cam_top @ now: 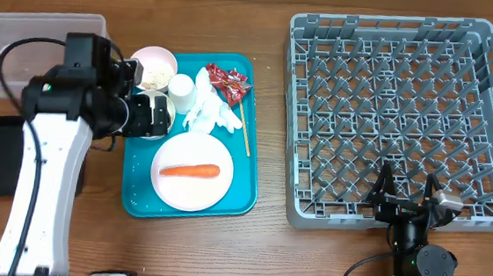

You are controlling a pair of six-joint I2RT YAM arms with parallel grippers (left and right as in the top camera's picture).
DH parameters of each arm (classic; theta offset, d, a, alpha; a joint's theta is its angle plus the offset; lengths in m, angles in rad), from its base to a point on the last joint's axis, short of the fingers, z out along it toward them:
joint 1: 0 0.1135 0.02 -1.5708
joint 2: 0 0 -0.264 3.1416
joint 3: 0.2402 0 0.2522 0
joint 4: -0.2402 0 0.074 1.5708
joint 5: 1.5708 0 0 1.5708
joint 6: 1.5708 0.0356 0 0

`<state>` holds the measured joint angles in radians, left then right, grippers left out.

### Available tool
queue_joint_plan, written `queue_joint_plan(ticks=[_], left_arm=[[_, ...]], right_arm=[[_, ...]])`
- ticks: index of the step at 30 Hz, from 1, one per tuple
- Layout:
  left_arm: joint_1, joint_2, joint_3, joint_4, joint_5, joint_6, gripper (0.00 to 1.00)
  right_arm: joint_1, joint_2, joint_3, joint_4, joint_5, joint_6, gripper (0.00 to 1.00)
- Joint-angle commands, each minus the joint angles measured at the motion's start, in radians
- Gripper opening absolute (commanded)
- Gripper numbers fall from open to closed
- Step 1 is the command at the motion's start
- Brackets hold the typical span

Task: Sort waste into correct bins and load items into the dishwasher rack
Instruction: 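Reach the left gripper to the white rice bowl and grasp its rim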

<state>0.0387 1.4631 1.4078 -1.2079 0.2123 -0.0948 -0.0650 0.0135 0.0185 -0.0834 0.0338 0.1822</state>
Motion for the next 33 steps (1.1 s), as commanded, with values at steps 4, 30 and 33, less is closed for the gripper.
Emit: queue_joint_plan(ticks=[4,30,33], left_arm=[[-0.019,0.155,0.020,0.033,-0.078,0.012,1.00],[-0.132,0.526,0.020,0.293,-0.328,0.016,0.99],[-0.132,0.531,0.020,0.294,-0.328,0.016,0.84]], right_arm=[[-0.005,-0.011,-0.010,0.004,0.010,-0.004,1.00],[-0.005,-0.011,-0.010,0.004,0.010,-0.004,1.00],[-0.005,-0.011,-0.010,0.004,0.010,-0.004,1.00]])
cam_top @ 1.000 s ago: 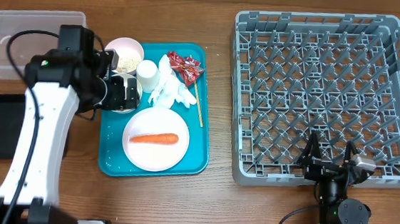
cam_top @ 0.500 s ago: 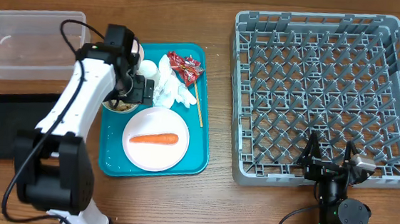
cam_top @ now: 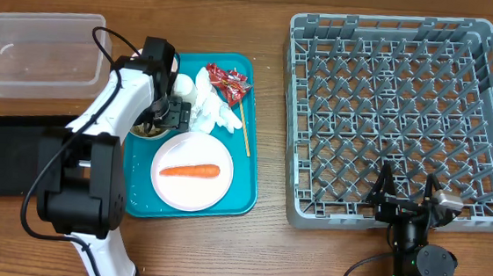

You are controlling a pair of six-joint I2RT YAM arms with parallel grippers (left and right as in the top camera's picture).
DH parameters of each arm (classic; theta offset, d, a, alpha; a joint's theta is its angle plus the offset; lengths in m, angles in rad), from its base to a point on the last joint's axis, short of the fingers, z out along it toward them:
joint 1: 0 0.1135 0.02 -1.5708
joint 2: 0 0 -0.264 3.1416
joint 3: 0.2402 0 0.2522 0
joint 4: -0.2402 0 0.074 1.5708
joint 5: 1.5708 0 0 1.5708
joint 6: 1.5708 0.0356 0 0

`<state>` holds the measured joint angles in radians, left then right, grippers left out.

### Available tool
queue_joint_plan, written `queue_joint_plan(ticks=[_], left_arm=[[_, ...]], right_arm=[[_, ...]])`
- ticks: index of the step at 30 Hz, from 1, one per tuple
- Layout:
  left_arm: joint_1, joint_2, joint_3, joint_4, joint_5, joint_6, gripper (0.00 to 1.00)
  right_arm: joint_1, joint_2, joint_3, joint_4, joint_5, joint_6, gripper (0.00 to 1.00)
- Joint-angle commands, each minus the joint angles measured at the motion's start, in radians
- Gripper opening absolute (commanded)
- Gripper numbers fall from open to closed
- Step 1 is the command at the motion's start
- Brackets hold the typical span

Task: Sort waste into correct bins and load items into the dishwasher rack
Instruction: 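Reach the left gripper to the white rice bowl and grasp its rim, then lift the rice bowl with the left gripper and move it over the black tray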

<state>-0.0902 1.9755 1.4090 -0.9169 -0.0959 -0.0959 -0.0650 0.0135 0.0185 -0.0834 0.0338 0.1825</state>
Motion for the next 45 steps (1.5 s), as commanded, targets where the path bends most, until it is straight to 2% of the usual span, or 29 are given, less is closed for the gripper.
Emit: queue_joint_plan(ticks=[1,3,6,8,10,16,22,25,31,40,45], left_arm=[[-0.003,0.019,0.019,0.005,-0.024,0.018,0.79],[-0.003,0.019,0.019,0.005,-0.044,0.017,0.67],[-0.003,0.019,0.019,0.003,-0.055,0.018,0.64],[-0.003,0.019,0.019,0.001,-0.058,0.018,0.53],[-0.003,0.018,0.019,-0.002,-0.057,0.017,0.45],[-0.003,0.018,0.019,-0.017,-0.049,0.014,0.32],[-0.003,0.018,0.021,-0.021,-0.048,0.014,0.25],[-0.003,0.018,0.022,-0.024,-0.048,0.013,0.16],[-0.003,0.018,0.049,-0.056,-0.044,0.014,0.04],[-0.003,0.016,0.197,-0.179,-0.042,0.004,0.04],[-0.003,-0.010,0.309,-0.288,-0.042,-0.053,0.04]], right_arm=[[-0.005,-0.011,-0.010,0.004,0.010,-0.005,1.00],[-0.005,-0.011,-0.010,0.004,0.010,-0.005,1.00],[-0.005,-0.011,-0.010,0.004,0.010,-0.005,1.00],[-0.005,-0.011,-0.010,0.004,0.010,-0.005,1.00],[-0.005,-0.011,-0.010,0.004,0.010,-0.005,1.00],[-0.005,-0.011,-0.010,0.004,0.010,-0.005,1.00],[-0.005,-0.011,-0.010,0.004,0.010,-0.005,1.00],[-0.005,-0.011,-0.010,0.004,0.010,-0.005,1.00],[-0.005,-0.011,-0.010,0.004,0.010,-0.005,1.00],[-0.005,-0.011,-0.010,0.004,0.010,-0.005,1.00],[-0.005,-0.011,-0.010,0.004,0.010,-0.005,1.00]])
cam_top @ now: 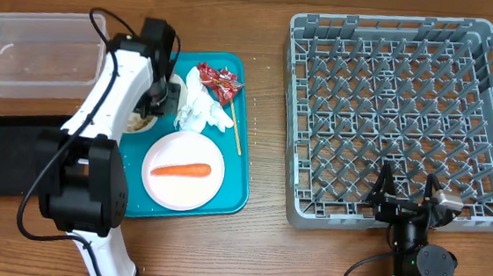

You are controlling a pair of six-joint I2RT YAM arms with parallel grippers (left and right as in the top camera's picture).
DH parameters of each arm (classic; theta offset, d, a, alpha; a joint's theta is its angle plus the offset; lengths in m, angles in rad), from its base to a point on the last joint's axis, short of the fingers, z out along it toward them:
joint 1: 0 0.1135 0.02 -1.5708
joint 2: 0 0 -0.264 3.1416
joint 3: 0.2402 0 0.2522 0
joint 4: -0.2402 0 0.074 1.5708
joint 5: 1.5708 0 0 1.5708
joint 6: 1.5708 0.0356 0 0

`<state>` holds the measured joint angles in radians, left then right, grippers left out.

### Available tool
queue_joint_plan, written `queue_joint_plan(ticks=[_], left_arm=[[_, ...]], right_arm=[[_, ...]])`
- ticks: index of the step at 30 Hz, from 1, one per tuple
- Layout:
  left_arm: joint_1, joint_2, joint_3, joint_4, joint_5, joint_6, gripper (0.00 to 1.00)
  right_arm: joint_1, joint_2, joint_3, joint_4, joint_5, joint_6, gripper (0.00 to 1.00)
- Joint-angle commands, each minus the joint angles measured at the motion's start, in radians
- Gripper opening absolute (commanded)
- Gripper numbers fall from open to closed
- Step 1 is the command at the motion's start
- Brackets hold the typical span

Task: Sort waste into correct bins and load items into the dishwasher rack
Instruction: 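Lift the rice bowl with the left gripper and move it over the black tray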

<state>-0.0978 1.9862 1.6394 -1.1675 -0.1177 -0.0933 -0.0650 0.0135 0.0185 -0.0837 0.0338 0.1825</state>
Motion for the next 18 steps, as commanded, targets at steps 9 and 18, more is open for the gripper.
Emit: queue_joint_plan(ticks=[9,18], left_arm=[[0.089,-0.187,0.136,-0.123,0.090,-0.153,0.04],[0.418,-0.272,0.129,-0.161,0.412,-0.048,0.04]], right_arm=[[-0.005,-0.011,-0.010,0.004,0.010,-0.005,1.00],[-0.005,-0.011,-0.010,0.004,0.010,-0.005,1.00]])
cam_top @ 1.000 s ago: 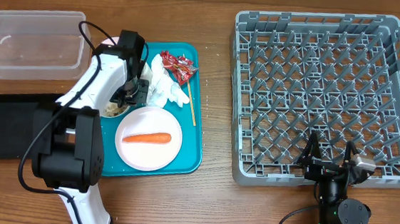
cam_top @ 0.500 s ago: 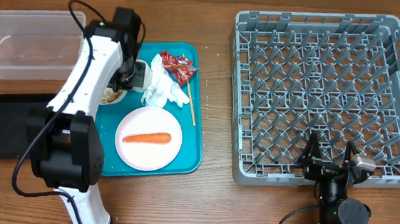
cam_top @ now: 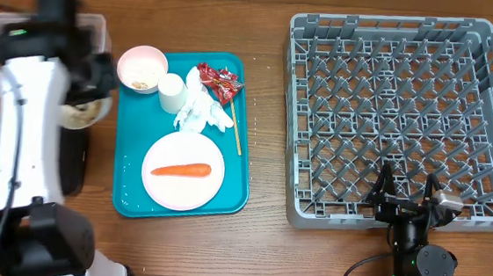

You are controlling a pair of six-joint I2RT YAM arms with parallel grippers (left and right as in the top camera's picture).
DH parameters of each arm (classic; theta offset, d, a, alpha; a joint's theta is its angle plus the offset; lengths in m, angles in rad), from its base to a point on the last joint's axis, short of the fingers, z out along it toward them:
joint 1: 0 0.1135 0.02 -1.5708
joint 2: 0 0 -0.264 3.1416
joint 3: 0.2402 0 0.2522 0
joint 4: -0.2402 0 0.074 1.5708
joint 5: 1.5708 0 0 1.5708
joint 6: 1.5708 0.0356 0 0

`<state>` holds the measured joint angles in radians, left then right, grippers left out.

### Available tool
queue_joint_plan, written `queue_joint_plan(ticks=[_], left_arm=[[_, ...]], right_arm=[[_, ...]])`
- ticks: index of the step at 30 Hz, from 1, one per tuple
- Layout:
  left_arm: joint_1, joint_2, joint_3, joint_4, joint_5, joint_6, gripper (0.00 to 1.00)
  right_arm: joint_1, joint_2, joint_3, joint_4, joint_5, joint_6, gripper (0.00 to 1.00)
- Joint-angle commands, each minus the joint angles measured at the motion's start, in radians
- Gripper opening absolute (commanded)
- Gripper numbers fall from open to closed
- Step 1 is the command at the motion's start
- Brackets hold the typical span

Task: Sort waste into correct bins and load items into the dishwasher rack
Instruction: 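Lift the rice bowl with the left gripper and move it over the black tray, then tilt the bowl with the left gripper to dump rice onto the black tray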

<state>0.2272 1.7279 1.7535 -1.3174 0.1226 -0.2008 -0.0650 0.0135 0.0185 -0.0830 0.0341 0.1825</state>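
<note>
My left arm is blurred at the far left. Its gripper [cam_top: 91, 99] appears shut on the rim of a beige bowl [cam_top: 79, 114] with food scraps, held over the edge of the black bin. On the teal tray [cam_top: 127, 201] are a pink bowl [cam_top: 142, 66], a white cup [cam_top: 173, 91], crumpled tissue [cam_top: 201, 110], a red wrapper [cam_top: 220, 81], a chopstick [cam_top: 236, 130] and a white plate [cam_top: 181, 190] with a carrot [cam_top: 180, 170]. My right gripper [cam_top: 405, 196] stands open at the front edge of the grey dishwasher rack [cam_top: 294, 115].
A clear plastic bin stands at the back left, behind the black bin. The rack fills the right half of the wooden table. Bare wood lies between tray and rack.
My left gripper was over the tray's left edge by the beige bowl. Now it is left of the tray with that bowl, over the black bin's edge. The pink bowl is uncovered.
First my left arm hung over the tray's left side, hiding the bowls. Then its gripper reached the beige bowl beside the plate. Later the tray sat slightly further left. Now the bowl is off the tray, by the black bin. The right arm stayed still.
</note>
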Motion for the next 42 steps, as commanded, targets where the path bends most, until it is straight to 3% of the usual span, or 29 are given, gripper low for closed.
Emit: queue_joint_plan(ticks=[1,15,21,26,31,37,42], left_arm=[[0.126,-0.013,0.008,-0.013,0.198,0.072,0.04],[0.537,0.010,-0.180,0.134,0.525,0.228,0.04],[0.657,0.019,-0.305,0.235,0.567,0.256,0.04],[0.733,0.019,-0.351,0.311,0.692,0.287,0.04],[0.803,0.030,-0.397,0.403,0.911,0.287,0.04],[0.833,0.119,-0.401,0.402,0.994,0.302,0.04],[0.835,0.196,-0.401,0.404,1.189,0.357,0.04]], right_arm=[[-0.005,-0.011,-0.010,0.003,0.010,-0.005,1.00],[-0.005,-0.011,-0.010,0.003,0.010,-0.005,1.00],[-0.005,-0.011,-0.010,0.003,0.010,-0.005,1.00],[-0.005,-0.011,-0.010,0.003,0.010,-0.005,1.00],[-0.005,-0.011,-0.010,0.003,0.009,-0.005,1.00],[-0.005,-0.011,-0.010,0.003,0.009,-0.005,1.00],[-0.005,-0.011,-0.010,0.003,0.009,-0.005,1.00]])
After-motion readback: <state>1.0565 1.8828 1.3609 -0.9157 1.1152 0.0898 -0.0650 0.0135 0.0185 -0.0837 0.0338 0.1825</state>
